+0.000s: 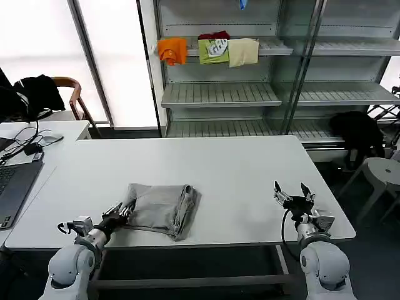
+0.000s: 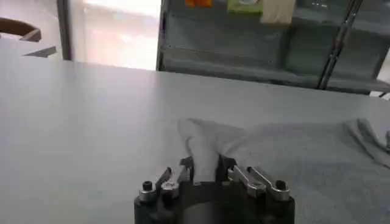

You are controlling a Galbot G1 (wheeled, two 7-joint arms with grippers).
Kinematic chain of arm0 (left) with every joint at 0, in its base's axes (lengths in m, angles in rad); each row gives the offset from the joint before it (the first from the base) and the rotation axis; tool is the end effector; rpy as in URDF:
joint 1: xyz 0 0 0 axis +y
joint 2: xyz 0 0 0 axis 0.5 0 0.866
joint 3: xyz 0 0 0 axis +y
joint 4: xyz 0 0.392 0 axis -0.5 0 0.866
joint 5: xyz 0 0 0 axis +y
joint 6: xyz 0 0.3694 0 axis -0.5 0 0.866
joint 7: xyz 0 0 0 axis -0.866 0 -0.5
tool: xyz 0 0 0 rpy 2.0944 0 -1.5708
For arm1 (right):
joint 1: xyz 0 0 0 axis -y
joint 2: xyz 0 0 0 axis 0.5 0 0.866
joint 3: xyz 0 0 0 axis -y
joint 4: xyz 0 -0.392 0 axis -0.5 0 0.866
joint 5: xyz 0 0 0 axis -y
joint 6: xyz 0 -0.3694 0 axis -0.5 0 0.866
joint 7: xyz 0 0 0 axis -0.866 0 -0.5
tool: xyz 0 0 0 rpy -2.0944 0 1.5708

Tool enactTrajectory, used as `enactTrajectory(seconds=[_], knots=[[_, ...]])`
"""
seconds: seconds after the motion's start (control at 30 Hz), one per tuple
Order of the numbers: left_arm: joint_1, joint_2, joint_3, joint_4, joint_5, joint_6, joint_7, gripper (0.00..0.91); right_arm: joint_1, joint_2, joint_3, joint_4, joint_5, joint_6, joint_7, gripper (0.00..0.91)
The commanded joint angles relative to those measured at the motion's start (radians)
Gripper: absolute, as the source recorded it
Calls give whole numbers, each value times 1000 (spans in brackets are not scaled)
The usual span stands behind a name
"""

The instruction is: Fold and organize the clothes.

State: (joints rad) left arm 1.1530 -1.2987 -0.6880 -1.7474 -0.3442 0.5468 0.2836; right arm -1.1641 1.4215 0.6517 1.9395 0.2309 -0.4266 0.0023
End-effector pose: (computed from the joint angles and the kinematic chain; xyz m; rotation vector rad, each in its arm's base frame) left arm 0.3252 0.1452 -0.3353 -0.2628 -2.7038 0.1924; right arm 0.3103 -0.0820 -0.2876 -0.0709 -2.9815 -0.0960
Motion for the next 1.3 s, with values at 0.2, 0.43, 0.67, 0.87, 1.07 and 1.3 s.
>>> enactTrajectory(seconds=[0.2,0.43,0.67,0.87,1.07,1.3], knots=[[13,-12,-7,-62,46,-105,-24,10,-3,2,-1,1,1,3,2,907],[-4,32,-109,-68,215,-166,-26,10,-4,-7,2,-1,4,8,2,907],[-73,224,-260,-6,384,-172,1,20,0,-14,-8,-7,6,15,-1,907],[-143,390,-291,32,370,-129,28,10,18,-21,-32,-5,-18,14,-6,907],[-200,458,-250,-25,352,-62,43,20,34,-21,-50,-11,-44,13,-8,907],[-135,416,-161,-201,419,-14,69,20,23,-30,-50,-12,-46,16,-12,907]])
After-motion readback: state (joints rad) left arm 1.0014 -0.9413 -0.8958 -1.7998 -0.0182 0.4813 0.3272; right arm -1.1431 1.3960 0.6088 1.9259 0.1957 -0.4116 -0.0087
